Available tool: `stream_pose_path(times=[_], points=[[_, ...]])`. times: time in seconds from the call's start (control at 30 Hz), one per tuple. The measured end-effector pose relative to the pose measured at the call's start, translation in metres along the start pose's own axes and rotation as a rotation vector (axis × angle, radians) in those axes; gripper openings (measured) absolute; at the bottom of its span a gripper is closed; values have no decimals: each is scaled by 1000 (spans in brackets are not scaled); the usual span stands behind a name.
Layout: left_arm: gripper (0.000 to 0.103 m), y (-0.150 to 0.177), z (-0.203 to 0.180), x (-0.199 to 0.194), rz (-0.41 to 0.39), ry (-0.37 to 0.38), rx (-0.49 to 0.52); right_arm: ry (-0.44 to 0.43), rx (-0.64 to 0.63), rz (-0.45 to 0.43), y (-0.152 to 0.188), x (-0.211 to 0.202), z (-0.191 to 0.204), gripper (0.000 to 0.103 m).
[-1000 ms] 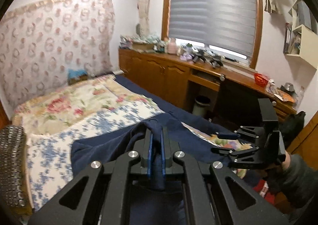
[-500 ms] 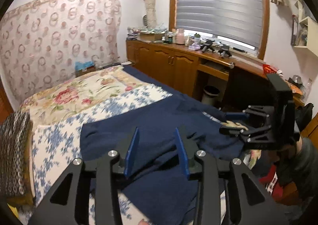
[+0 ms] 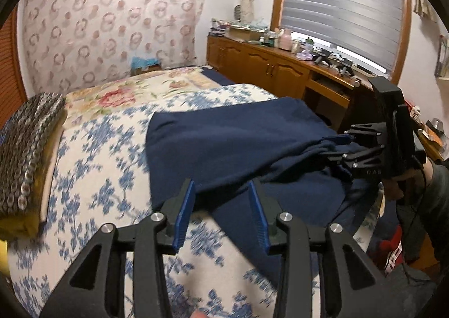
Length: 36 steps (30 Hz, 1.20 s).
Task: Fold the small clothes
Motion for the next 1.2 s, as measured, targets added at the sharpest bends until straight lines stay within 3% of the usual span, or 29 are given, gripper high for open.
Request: stream_pose_path(times=[0.17,0.27,0.3,0.4,0.97,1.2], points=[[38,9,15,-3,-8,-26,-36,-21,-14,24,0,8,0,51],[38,11,22,-5,-13,-40,-49,-29,-26,28,-1,11,2,28],[38,11,24,-6,-14,-42,-53,-36,-37,23,-1,11,5,15],[38,13,27,-7,-18,-54,-57,-43,-61,-11,-1,4,12,10],[39,13,36,-12,-43,-85,-75,-87,27,-208,-20,-65,19,7],[39,13,32,-13,-47,-80,-73,-17,29,-237,-16,-103,10,7]])
Point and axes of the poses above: each gripper's, at about its wrist camera, not at the fingertips, and x roughly the way its jaws point, z to its left, y to its underside, the point moved 4 cm from there along x, roughly the way its jaws point, and after that the axes turned 4 degrees about y, right-handed, at the moved point
